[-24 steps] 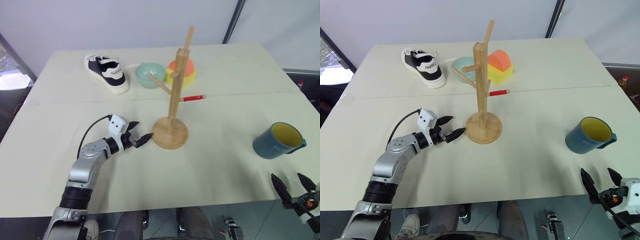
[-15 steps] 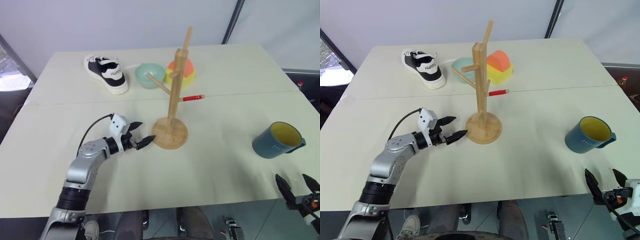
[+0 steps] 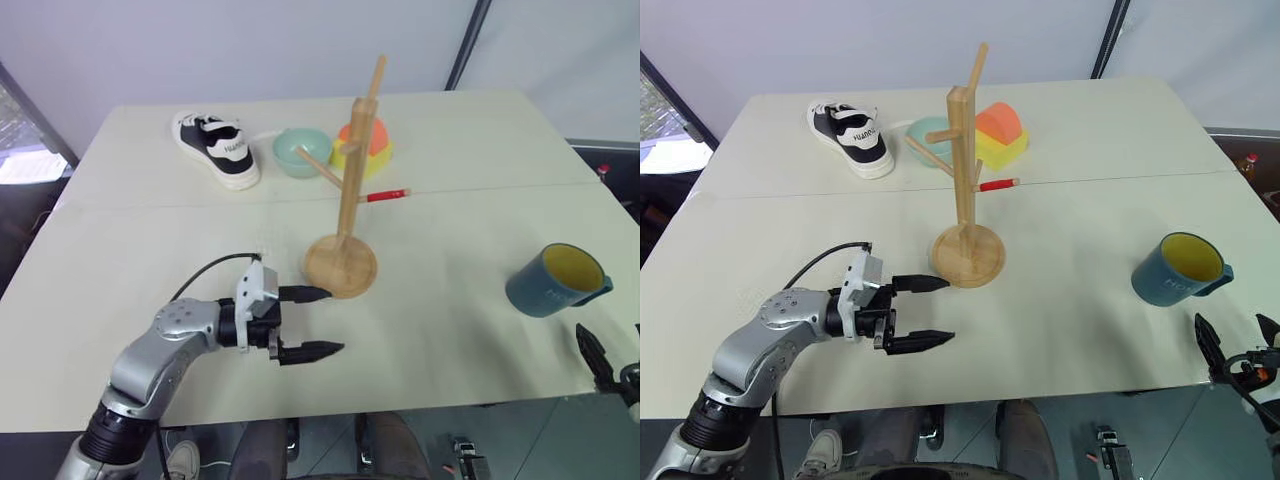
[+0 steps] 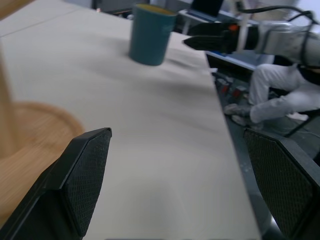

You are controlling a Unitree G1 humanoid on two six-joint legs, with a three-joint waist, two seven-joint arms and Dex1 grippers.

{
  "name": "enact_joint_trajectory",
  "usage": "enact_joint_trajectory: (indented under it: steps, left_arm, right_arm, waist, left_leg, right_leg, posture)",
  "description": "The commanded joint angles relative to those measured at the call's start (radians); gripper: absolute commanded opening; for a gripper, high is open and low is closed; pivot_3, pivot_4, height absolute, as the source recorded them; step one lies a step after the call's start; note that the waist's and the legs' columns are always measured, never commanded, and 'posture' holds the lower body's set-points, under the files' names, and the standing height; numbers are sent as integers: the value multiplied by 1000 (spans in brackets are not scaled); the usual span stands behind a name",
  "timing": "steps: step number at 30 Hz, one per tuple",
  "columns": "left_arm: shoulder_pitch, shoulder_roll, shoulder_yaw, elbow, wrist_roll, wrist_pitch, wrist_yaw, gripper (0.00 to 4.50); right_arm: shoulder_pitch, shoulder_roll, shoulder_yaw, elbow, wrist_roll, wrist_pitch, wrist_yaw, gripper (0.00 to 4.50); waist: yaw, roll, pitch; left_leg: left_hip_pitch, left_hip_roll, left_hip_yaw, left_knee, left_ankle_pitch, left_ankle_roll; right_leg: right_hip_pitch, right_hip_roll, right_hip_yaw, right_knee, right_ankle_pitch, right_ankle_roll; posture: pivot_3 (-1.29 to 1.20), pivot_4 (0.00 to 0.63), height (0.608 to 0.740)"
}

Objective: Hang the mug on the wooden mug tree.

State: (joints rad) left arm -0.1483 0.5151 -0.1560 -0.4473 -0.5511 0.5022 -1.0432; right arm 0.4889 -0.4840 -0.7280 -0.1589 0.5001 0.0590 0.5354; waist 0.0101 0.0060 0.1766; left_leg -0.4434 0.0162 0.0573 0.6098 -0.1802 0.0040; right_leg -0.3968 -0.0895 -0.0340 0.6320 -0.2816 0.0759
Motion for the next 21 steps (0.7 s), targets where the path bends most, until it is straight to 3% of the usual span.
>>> enact_joint_trajectory:
  steps: [1, 21]
  left_arm:
    - [2, 1, -19, -66, -32, 22, 17, 4500]
    - [-11, -24, -39, -75, -39, -11, 57, 4500]
  right_arm:
    - [-31, -23, -12, -2, -12, 11, -22, 4464]
    - [-271, -135, 32, 269, -73, 10, 9, 4464]
  waist:
    - [-1, 0, 0]
    - [1, 1, 0]
  left_leg:
    - [0, 0, 0, 0, 0, 0]
    - [1, 0, 0, 4, 1, 4]
  right_leg:
    - [0, 0, 0, 0, 0, 0]
    - [3, 3, 0, 0, 1, 1]
  posture:
    - [0, 150, 740]
    - [0, 150, 740]
